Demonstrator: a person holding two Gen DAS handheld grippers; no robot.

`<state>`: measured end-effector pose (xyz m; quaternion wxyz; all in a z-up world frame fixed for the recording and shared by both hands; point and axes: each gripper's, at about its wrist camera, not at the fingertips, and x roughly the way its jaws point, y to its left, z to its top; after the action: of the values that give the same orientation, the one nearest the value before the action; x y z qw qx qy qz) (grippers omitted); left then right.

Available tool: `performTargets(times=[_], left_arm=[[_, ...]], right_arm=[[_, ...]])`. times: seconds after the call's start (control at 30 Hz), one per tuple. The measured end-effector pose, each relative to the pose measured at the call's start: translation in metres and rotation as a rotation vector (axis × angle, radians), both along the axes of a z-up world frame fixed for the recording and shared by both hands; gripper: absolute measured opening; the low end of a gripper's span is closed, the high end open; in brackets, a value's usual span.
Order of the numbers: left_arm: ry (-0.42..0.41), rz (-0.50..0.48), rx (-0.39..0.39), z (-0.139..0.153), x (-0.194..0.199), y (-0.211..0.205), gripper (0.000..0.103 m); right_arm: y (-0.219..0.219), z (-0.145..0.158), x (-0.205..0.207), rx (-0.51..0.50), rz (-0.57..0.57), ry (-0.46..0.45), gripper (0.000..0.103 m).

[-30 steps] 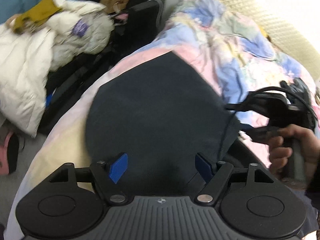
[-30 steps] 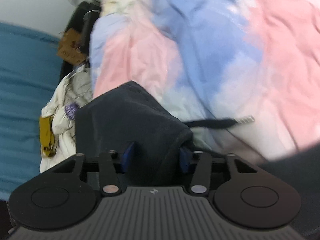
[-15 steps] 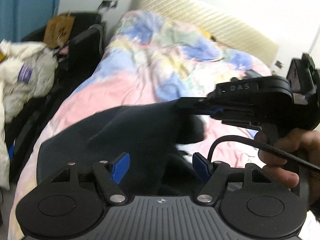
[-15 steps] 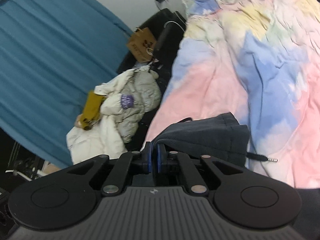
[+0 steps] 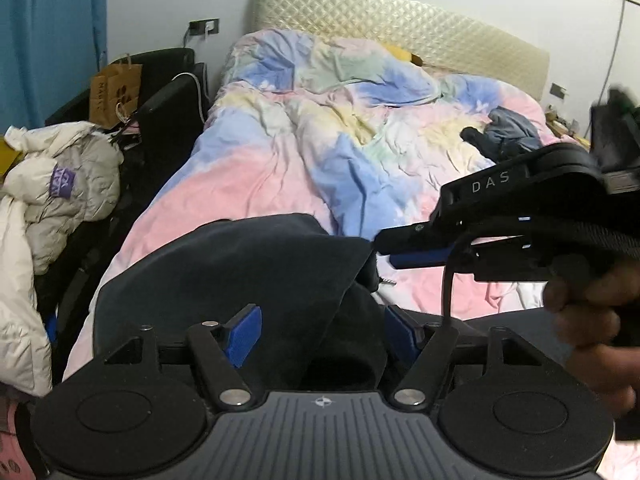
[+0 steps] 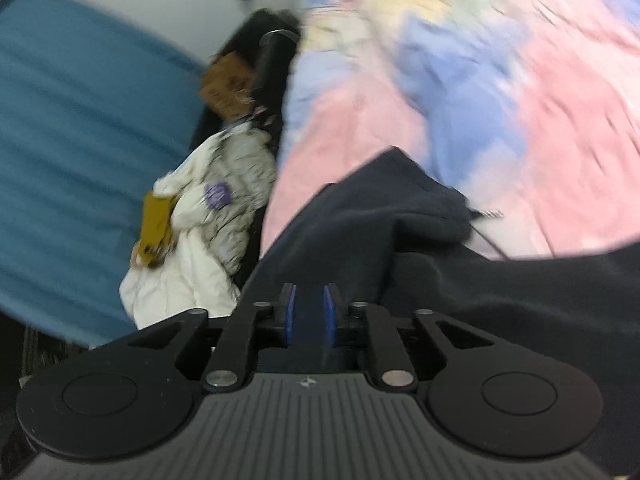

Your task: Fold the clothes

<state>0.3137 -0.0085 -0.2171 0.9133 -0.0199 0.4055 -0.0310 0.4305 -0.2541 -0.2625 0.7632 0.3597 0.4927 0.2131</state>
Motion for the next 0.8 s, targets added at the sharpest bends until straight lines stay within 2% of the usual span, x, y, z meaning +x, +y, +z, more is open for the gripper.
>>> performTargets(times=[0.13,0.2,0.37,0.5,0.6,0.67,0.7,0.8], left_arm=[[0.038,0.100,-0.027,-0.006,-0.018,0.030,0.074],[0.057,0.159,-0.036,-0.011,-0.023,0.047,0.075],[0.097,0.305,-0.081,-0.017,-0.034,0.087,0.078],[0.121,0.383,-0.121,-0.014,-0.045,0.110,0.078],[0.137,0.401,-0.120,-0.014,-0.044,0.118,0.078],[0.144,0.401,-0.114,-0.012,-0.043,0.115,0.078],[0.147,0.401,-0.110,-0.011,-0.042,0.114,0.078],[0.169,0.406,-0.116,-0.011,-0.039,0.108,0.078]], right_arm=[[-0.015,-0.035,0.014,0.067,-0.121,0.130,0.038],[-0.019,-0.052,0.023,0.089,-0.177,0.192,0.061],[-0.019,-0.089,0.045,0.177,-0.303,0.325,0.065],[-0.007,-0.109,0.063,0.181,-0.322,0.383,0.067],[0.000,-0.122,0.074,0.208,-0.356,0.411,0.067],[0.004,-0.128,0.083,0.183,-0.355,0.404,0.066],[0.006,-0.130,0.087,0.156,-0.355,0.403,0.060],[0.013,-0.137,0.097,0.074,-0.335,0.388,0.048]])
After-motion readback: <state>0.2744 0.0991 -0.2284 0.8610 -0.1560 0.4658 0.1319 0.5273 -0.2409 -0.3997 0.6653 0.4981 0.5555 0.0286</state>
